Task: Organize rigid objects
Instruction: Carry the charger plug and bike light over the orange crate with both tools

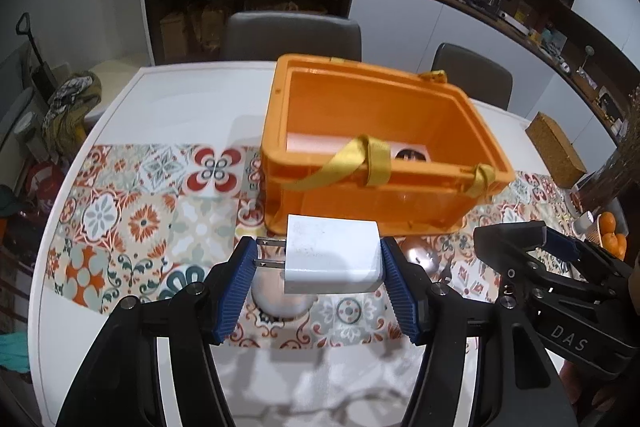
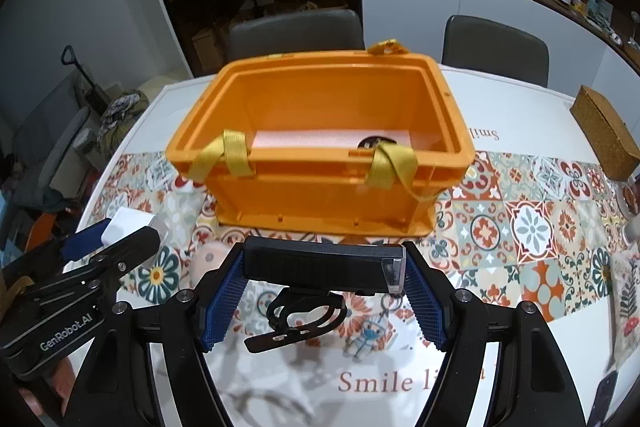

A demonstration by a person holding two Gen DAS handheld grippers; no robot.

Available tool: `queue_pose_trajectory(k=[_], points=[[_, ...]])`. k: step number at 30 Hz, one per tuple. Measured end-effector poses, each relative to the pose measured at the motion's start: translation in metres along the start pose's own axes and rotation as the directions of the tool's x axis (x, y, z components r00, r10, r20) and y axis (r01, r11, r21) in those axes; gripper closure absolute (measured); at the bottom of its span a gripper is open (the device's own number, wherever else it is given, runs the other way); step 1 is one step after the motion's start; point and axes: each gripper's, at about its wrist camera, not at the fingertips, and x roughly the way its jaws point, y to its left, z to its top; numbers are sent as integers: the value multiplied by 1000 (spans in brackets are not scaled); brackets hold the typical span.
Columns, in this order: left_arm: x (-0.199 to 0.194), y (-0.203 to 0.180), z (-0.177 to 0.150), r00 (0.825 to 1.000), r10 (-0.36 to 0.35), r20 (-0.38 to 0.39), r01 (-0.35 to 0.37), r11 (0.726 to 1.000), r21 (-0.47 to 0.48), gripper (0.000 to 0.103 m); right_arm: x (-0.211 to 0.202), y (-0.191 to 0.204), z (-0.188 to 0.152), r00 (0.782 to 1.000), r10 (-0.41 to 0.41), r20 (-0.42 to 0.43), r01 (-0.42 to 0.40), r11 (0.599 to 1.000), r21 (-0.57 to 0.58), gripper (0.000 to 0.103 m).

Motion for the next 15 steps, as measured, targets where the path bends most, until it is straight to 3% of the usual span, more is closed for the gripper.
queue_pose_trajectory(k=[15], points=[[-21,-7,43,995,-18,103,15,1000,27,41,-18,-1,38,996,14,93,-16,1000,18,29]])
